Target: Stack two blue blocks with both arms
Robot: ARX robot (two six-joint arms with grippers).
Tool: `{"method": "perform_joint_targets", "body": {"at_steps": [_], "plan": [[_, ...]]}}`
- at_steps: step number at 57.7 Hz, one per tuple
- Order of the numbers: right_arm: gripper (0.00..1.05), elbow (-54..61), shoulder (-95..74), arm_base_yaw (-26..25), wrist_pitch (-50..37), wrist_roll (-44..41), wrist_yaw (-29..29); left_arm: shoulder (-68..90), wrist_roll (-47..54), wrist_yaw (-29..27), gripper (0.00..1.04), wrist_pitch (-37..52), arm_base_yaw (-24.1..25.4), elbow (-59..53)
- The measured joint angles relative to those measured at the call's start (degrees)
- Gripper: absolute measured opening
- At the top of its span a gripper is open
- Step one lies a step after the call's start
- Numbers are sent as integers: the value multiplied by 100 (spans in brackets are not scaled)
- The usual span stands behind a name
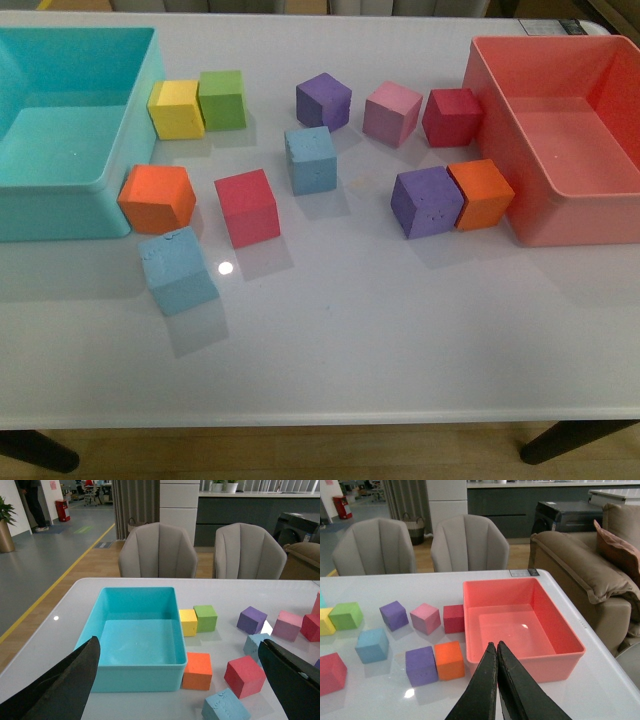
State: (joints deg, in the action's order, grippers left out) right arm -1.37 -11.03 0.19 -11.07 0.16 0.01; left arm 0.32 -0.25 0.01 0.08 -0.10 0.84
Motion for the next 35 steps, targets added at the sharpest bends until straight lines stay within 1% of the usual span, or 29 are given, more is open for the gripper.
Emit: {"method": "perform_joint_targets", "body": {"at_steps": [5,7,8,10,21,22,25,28,29,35], "plan": [[2,0,111,0,116,0,0,0,0,0,96,0,0,0],[2,-2,304,0,350,2,4,0,-2,2,96,0,0,0],[2,-2,498,0,649,0,-13,0,0,0,96,0,0,0],[2,-2,769,0,966,2,4,0,-2,0,96,0,0,0],[2,-2,1060,0,1095,0,-2,0,0,0,96,0,0,0],[3,-2,1060,0,1097,-4,-2,0,-2,0,96,0,0,0],[12,-2,1060,0,1097,-2,-2,0,-2,0,96,0,0,0],[22,-2,1064,0,1097,-2,-2,0,-2,0,96,0,0,0],[24,-2,1064,0,1097,-2,-2,0,0,0,96,0,0,0],[44,-2,1067,0,1097,-2,-2,0,0,0,96,0,0,0]]}}
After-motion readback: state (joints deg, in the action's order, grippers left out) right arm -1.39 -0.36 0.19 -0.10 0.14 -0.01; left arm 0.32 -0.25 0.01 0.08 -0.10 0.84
